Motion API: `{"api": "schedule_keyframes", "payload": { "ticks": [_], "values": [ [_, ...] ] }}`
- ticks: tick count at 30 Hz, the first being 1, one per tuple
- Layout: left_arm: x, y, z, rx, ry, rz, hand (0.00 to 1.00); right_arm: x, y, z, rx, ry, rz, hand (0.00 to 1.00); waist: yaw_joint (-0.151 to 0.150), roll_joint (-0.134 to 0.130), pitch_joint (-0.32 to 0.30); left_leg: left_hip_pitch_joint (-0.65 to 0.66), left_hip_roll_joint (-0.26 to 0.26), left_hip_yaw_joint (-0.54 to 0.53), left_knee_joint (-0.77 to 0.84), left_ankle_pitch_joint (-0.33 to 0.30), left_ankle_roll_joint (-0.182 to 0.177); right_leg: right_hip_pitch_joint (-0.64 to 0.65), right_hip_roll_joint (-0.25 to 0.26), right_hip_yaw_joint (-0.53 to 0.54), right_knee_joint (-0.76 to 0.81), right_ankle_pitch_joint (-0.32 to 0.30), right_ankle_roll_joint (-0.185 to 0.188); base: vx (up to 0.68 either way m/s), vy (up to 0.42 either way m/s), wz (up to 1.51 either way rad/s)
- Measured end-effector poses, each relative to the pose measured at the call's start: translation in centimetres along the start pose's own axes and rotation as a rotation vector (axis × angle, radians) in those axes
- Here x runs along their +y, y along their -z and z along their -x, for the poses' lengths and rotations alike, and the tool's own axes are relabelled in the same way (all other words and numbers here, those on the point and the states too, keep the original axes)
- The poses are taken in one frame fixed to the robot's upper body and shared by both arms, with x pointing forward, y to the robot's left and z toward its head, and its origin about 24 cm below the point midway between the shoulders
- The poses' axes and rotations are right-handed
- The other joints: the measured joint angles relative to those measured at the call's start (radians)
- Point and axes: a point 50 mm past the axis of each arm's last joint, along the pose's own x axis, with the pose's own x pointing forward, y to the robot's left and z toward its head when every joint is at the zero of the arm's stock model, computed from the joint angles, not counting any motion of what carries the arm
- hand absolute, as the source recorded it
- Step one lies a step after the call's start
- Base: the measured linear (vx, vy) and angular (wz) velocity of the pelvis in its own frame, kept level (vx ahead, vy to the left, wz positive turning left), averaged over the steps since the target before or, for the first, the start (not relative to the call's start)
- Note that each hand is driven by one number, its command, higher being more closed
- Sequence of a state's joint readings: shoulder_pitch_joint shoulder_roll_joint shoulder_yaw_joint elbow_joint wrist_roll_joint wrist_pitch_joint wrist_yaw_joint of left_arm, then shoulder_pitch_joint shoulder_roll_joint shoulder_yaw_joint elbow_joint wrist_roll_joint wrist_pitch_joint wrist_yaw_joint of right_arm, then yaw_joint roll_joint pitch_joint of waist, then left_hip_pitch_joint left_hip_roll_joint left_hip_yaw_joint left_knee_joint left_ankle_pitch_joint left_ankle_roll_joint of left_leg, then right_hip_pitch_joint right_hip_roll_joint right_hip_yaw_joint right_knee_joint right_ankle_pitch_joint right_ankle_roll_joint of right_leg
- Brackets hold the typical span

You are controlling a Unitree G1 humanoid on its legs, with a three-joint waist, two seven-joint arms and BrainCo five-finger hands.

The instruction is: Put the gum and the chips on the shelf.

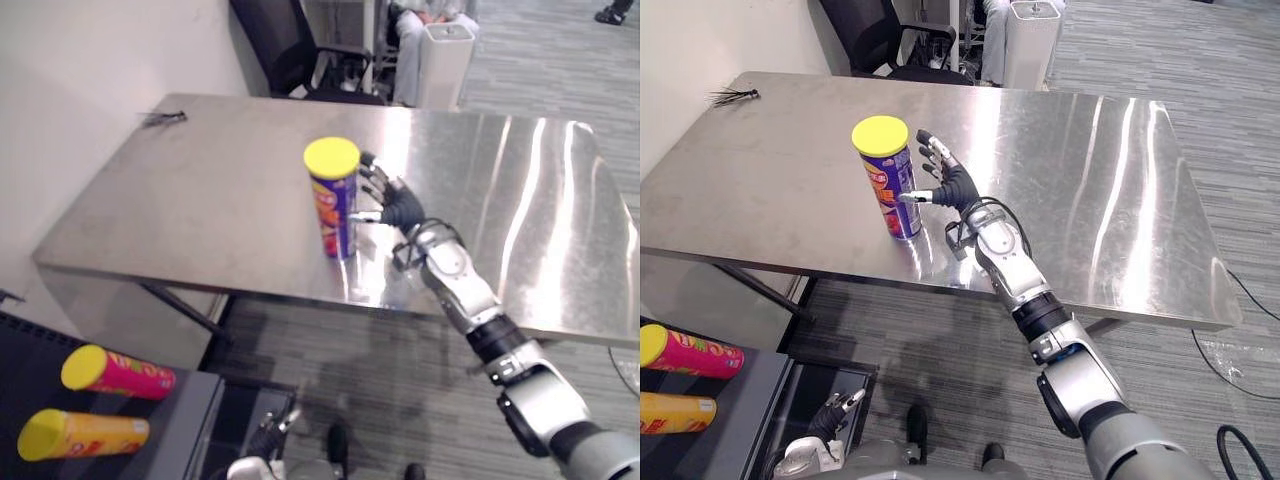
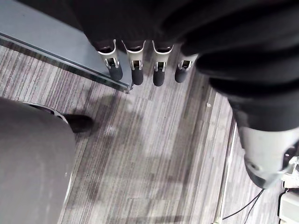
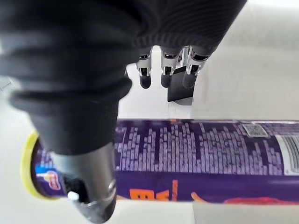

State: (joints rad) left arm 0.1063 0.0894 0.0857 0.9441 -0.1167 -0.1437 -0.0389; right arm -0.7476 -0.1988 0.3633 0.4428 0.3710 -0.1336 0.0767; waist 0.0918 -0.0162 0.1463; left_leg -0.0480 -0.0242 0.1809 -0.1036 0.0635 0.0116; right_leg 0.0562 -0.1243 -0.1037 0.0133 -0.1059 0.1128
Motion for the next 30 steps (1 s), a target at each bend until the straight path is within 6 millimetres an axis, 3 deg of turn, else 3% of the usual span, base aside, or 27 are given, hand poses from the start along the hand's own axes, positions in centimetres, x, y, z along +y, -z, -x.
{"api": "schedule_keyframes", "payload": {
  "ticks": [11,12,30],
  "values": [
    [0.0,0.0,0.0,0.0,-0.006,0.035,0.0,1.6,-1.7,-1.8,-0.024,-0.095,0.044,0.0,0.009,-0.003,-0.001,-0.036,0.018,-0.049,0.001,0.026,-0.004,-0.022,0.023,-0.027,0.006,0.008,-0.013,-0.01,-0.011,0.1],
    [0.0,0.0,0.0,0.0,-0.006,0.035,0.0,1.8,-1.7,-1.8,-0.022,-0.102,0.047,1.0,0.009,-0.003,-0.002,-0.036,0.019,-0.05,0.001,0.026,-0.005,-0.021,0.025,-0.027,0.005,0.008,-0.013,0.0,0.0,0.0],
    [0.1,-0.4,-0.1,-0.015,-0.01,0.033,0.0,1.4,-1.2,-2.2,0.011,-0.081,0.066,1.0,0.025,-0.021,-0.004,-0.052,0.028,-0.052,0.0,0.044,-0.014,-0.033,0.034,-0.036,0.0,0.012,-0.021,0.0,0.0,0.01]
  ]
}}
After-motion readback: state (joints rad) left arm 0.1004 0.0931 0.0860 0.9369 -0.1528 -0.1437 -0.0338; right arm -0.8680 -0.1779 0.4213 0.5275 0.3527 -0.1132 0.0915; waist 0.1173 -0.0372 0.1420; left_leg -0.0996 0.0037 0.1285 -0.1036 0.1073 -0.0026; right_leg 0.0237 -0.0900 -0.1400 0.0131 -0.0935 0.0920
